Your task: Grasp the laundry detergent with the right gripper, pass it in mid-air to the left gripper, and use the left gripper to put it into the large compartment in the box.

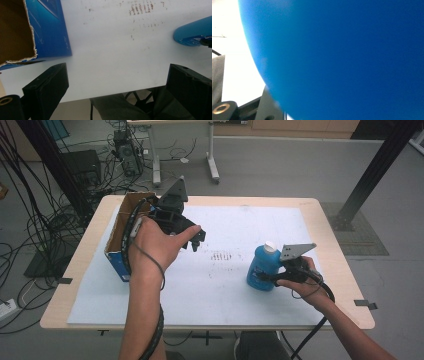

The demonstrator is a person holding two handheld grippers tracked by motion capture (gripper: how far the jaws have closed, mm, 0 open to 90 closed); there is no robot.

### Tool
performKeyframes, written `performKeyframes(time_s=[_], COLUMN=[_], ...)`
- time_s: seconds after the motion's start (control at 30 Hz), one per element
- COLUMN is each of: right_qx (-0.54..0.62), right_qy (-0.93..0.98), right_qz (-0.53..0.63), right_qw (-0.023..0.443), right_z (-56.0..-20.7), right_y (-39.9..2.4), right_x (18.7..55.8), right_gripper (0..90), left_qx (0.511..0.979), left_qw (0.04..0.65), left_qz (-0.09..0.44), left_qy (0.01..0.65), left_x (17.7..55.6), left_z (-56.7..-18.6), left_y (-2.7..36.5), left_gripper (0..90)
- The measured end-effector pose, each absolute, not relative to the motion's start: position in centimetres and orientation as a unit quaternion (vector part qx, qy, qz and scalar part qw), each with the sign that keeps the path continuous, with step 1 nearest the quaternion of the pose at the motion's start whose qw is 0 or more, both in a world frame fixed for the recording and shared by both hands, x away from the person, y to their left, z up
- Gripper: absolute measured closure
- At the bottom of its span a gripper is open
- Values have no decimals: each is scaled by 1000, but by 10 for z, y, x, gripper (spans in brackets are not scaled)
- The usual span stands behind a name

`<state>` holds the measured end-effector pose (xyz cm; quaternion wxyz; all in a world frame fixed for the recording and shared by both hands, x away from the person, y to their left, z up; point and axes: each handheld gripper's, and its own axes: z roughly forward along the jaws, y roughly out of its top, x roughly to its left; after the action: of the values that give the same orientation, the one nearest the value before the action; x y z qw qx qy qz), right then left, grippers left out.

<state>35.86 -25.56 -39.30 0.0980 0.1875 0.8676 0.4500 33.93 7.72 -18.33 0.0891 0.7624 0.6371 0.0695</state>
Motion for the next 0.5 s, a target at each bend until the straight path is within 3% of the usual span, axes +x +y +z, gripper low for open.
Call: performKeyframes(time_s=[0.5], right_qx=[187], right_qy=[869], right_qz=[448], right_qw=[99], right_z=[-392], right_y=[-255], right_x=[359], right_gripper=[445], left_qx=[764], left_qw=[87], left_qz=[70], left_qy=[636], left_x=[340], left_z=[-182], left_y=[77], left_gripper=[49])
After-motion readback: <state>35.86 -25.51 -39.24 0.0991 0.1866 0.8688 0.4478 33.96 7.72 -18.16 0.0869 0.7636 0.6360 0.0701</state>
